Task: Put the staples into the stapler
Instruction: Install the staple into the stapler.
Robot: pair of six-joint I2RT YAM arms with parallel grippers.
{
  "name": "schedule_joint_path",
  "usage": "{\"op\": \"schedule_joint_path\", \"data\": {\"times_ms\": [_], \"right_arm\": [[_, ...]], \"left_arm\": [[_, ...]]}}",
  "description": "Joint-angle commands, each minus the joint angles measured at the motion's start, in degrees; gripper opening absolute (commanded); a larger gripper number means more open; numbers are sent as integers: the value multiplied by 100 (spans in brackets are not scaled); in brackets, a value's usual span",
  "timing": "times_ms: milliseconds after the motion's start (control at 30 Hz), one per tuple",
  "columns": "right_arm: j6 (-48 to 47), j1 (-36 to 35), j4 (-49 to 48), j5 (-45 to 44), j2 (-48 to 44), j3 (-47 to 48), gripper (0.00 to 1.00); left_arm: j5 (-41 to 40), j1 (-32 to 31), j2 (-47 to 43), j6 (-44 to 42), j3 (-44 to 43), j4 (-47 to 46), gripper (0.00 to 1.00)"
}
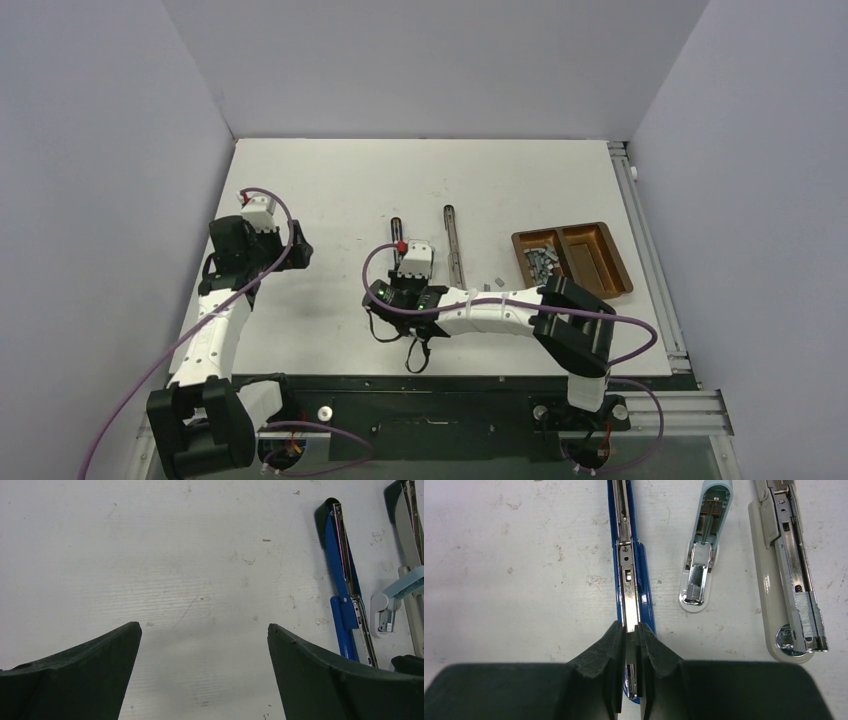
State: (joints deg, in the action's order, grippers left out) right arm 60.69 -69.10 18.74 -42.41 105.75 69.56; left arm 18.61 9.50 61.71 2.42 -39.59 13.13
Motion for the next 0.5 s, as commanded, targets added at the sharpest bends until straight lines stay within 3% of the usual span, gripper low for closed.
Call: {"op": "schedule_joint_path", "data": {"times_ms": [0,467], "right_arm": [[-38,-50,-217,-25,-240,-115,9],[-157,-44,-469,110,-259,-270,9]], "left_arm": [[113,27,35,70,14,-311,96],[139,28,23,97,-13,-295,96]]}}
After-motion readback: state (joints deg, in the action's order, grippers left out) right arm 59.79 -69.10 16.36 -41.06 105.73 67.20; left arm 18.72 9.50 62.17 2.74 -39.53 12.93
